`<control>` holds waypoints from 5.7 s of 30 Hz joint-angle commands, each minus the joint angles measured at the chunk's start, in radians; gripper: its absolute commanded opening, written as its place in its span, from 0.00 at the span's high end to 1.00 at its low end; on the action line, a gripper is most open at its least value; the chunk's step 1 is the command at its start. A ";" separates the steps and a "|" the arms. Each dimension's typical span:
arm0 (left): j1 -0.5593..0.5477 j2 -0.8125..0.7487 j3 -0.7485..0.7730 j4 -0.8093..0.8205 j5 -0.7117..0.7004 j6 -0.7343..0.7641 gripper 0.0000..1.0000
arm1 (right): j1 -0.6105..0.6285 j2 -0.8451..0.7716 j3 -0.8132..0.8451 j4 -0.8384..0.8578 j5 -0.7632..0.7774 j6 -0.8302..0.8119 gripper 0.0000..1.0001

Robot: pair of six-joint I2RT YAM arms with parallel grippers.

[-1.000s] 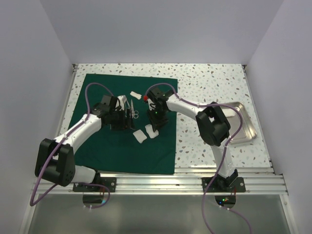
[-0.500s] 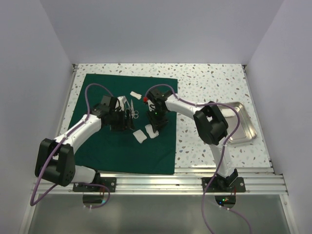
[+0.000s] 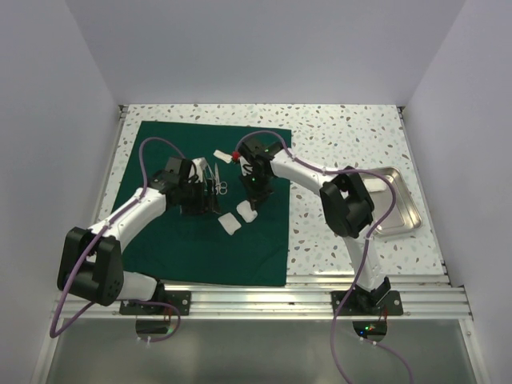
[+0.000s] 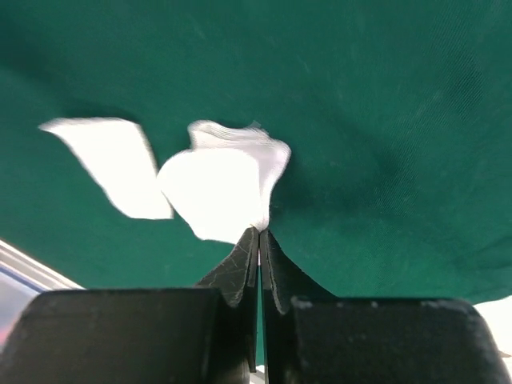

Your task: Prepare the surgical pack

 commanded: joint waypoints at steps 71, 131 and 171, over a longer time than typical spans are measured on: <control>0.116 -0.085 -0.004 -0.066 -0.200 -0.005 0.27 | 0.088 0.067 0.112 0.026 -0.121 0.065 0.91; 0.153 -0.101 -0.052 0.015 0.018 -0.005 0.26 | 0.128 0.093 0.144 -0.009 -0.179 0.131 1.00; 0.159 0.022 -0.107 0.412 0.560 -0.232 0.22 | -0.118 -0.248 -0.009 0.001 -0.312 0.178 1.00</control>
